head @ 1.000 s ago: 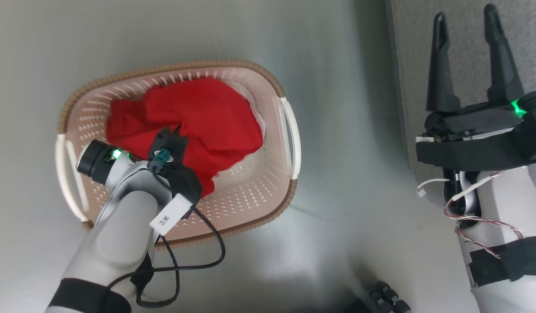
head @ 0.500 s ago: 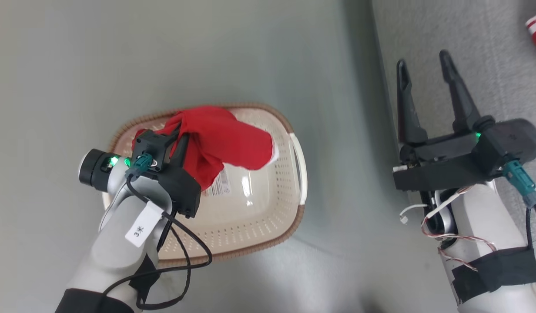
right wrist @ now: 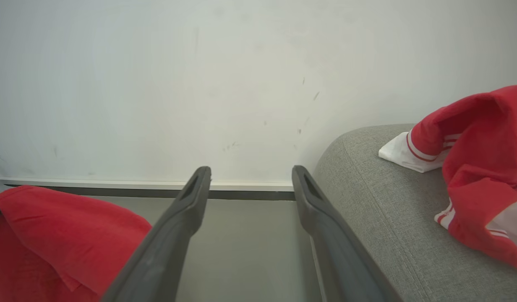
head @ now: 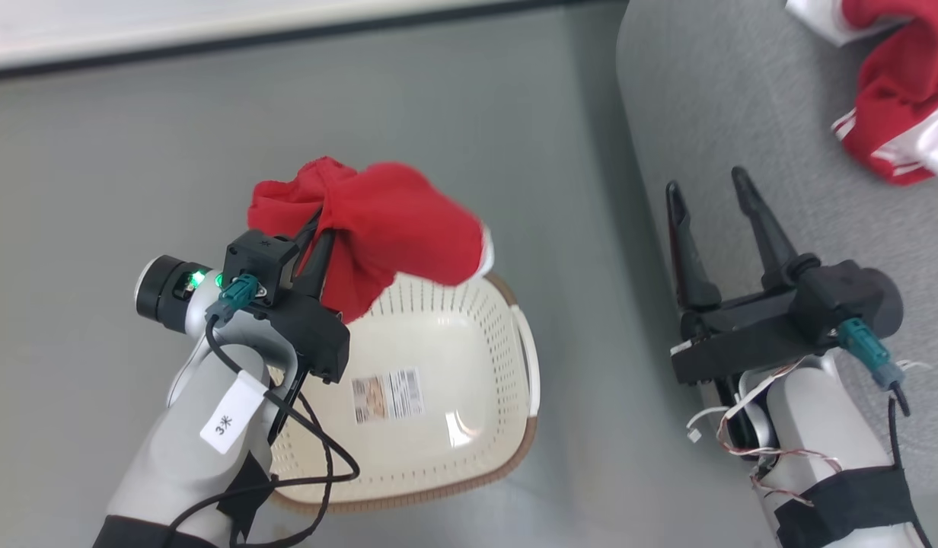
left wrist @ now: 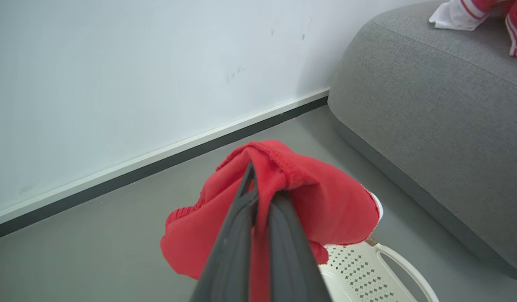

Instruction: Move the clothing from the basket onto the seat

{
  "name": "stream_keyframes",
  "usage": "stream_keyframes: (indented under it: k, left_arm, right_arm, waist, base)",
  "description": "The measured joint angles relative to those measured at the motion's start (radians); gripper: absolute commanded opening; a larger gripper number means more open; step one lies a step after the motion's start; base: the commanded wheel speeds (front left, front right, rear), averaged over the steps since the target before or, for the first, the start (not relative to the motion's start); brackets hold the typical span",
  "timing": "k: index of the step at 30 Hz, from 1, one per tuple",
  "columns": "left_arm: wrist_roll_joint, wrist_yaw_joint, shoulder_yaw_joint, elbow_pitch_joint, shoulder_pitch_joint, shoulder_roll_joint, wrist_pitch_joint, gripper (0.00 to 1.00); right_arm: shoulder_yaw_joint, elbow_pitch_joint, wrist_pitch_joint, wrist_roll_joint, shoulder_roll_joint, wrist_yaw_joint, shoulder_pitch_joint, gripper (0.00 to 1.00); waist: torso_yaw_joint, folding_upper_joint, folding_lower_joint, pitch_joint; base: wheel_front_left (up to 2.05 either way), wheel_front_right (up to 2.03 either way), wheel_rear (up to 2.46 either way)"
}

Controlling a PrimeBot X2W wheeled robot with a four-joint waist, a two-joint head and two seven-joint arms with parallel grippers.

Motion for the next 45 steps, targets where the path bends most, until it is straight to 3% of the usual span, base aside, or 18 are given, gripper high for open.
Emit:
stream_keyframes:
  k: [30,45]
  left_arm:
    - [-0.128,-0.016,-0.1,-0.154,0.167,-0.035,0.04,0.0]
    - [-0.168,-0.017,-0.124,-0.291,0.198,-0.036,0.125,0.0]
  right_arm:
    - [0.104,0.138,0.0,0.035,0.014,0.055,0.218,1.0]
    - [0.303,0.174,0.0,0.032,0.018,0.091,0.186,1.0]
  waist:
    - [0.006,-0.0001,0.0,-0.446]
    - [0.011,0.0001,0.0001,-0.53]
  base:
    - [0.0,0.0,0.0]
    - [0.0,0.0,0.0]
